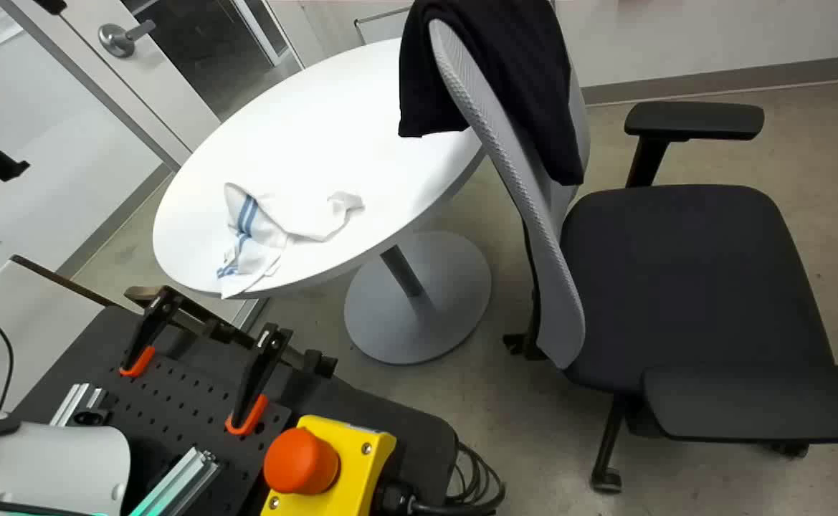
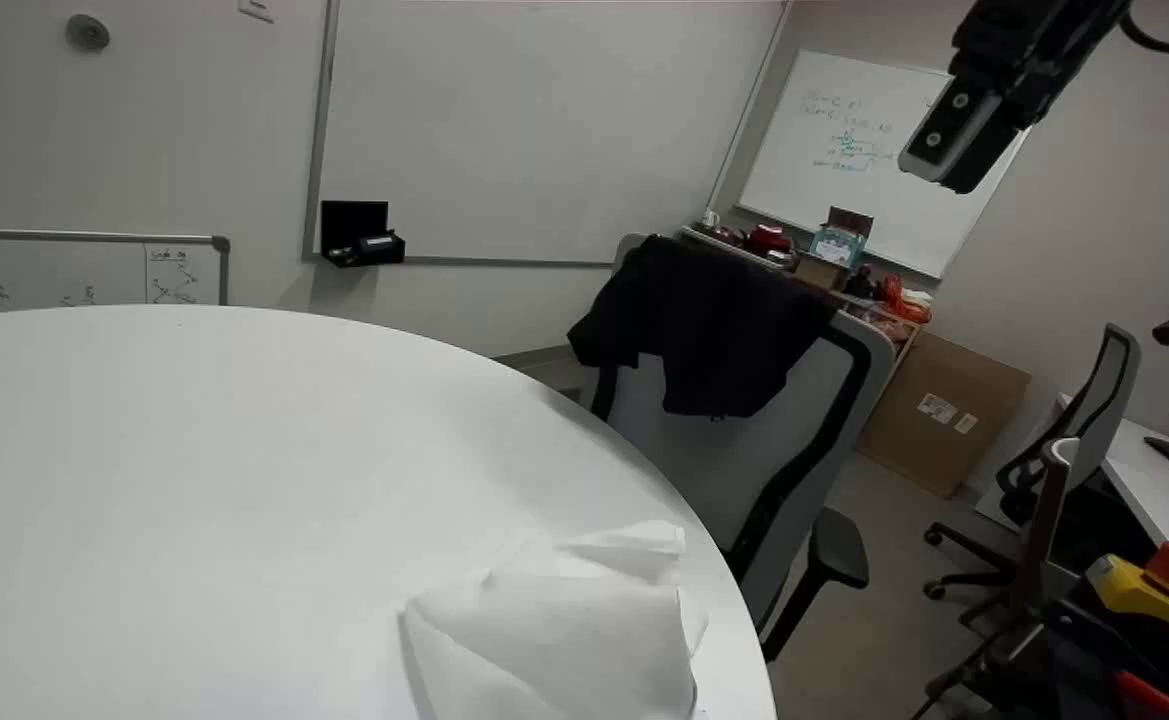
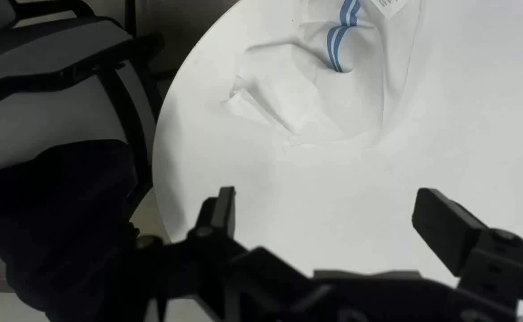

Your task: Pick the cloth and put it on the back rest of the chair

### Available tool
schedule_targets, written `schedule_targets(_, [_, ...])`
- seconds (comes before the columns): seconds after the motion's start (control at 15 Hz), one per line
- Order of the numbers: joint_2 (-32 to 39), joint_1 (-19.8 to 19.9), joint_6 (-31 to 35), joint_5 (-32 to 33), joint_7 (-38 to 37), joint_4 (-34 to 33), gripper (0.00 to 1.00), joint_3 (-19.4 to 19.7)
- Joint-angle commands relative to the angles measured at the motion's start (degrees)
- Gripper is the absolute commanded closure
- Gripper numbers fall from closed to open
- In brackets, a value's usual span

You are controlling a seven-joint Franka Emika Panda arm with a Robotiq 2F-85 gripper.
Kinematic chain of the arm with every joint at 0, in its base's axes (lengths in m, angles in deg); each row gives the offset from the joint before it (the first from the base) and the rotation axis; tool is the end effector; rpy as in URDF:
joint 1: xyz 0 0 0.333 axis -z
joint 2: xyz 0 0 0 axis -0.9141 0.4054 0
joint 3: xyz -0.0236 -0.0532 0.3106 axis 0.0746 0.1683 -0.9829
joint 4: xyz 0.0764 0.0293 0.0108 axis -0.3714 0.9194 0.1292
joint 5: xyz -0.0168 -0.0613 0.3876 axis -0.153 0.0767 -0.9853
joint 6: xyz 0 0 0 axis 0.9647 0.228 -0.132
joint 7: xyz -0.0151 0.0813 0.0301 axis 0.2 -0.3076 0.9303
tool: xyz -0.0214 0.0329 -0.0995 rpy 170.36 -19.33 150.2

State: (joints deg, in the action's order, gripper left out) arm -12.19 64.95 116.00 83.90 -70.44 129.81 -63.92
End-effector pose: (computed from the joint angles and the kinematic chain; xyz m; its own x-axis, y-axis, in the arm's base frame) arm 0.4034 0.1505 0.4270 0.9820 -0.0278 0.1870 -0.0495 -0.9924 0.1123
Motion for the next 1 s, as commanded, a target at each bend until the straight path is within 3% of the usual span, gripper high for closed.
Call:
schedule_targets(0.0, [0.2, -1.6, -0.2, 0.8, -0.6, -0.1, 0.00, 1.5])
schedule_targets(0.53, [5.2, 2.8, 5.0, 4.8, -9.0, 1.7, 0.00, 3.2])
schedule_targets(0.93, [12.1, 8.4, 15.5, 18.7, -28.6, 3.6, 0.00, 2.8])
